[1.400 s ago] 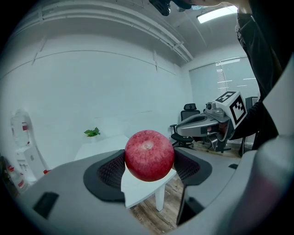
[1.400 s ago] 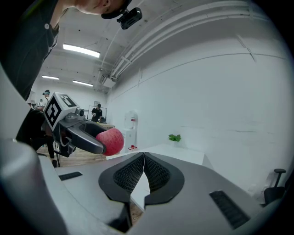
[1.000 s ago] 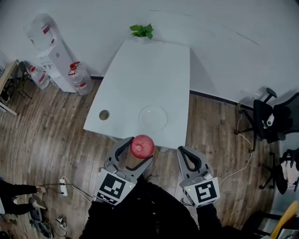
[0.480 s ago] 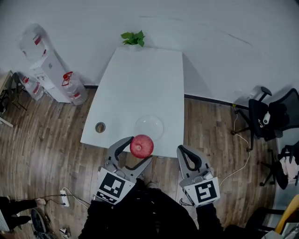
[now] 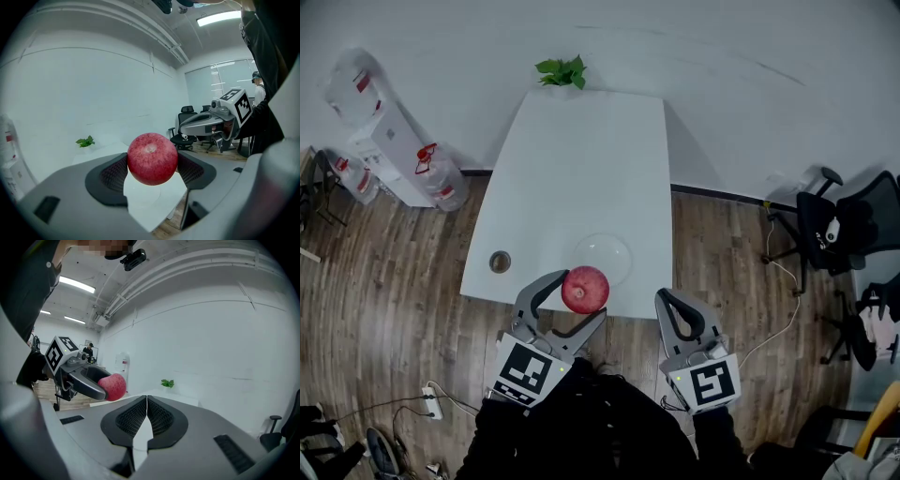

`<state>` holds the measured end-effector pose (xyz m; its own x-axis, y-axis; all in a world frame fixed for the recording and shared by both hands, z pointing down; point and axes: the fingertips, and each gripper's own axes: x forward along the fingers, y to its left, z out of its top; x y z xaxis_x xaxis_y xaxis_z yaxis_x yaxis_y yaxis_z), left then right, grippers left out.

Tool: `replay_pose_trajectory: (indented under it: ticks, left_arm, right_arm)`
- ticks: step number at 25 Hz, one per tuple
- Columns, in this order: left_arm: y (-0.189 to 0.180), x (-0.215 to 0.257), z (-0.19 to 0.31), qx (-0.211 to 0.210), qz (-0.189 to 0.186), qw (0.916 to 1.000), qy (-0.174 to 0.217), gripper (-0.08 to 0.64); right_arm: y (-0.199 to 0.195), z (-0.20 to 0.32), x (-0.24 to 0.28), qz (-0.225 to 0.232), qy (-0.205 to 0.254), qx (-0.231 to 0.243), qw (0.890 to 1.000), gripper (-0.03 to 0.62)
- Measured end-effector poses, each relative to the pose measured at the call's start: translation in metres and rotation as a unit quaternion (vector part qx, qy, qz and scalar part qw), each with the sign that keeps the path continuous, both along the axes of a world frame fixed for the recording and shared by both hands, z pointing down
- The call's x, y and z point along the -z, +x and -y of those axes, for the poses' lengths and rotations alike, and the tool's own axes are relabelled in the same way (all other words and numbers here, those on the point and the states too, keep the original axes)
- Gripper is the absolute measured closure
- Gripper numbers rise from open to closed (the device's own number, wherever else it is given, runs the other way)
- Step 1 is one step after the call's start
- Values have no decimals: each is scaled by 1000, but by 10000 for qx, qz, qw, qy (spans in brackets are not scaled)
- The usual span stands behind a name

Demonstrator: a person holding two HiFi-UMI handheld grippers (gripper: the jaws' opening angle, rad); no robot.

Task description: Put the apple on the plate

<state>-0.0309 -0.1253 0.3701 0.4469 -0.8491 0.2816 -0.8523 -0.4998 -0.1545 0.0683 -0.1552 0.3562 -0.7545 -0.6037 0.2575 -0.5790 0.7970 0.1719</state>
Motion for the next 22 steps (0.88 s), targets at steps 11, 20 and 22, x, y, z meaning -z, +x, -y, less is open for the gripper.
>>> replay_pose_trajectory:
  ticks: [11, 20, 22]
  left_arm:
    - [-10, -10, 18, -328, 81, 9994, 19, 216]
    - [-17, -20, 38, -493, 139, 9987, 16, 216]
    - [-19, -24, 44, -504, 184, 9986, 12, 216]
  right_arm:
    - [-8, 8, -6, -8, -50, -251, 9997, 551]
    - [-9, 10, -14, -87, -138, -463, 9988, 551]
    - [-11, 11, -17, -122, -182, -508, 9985, 551]
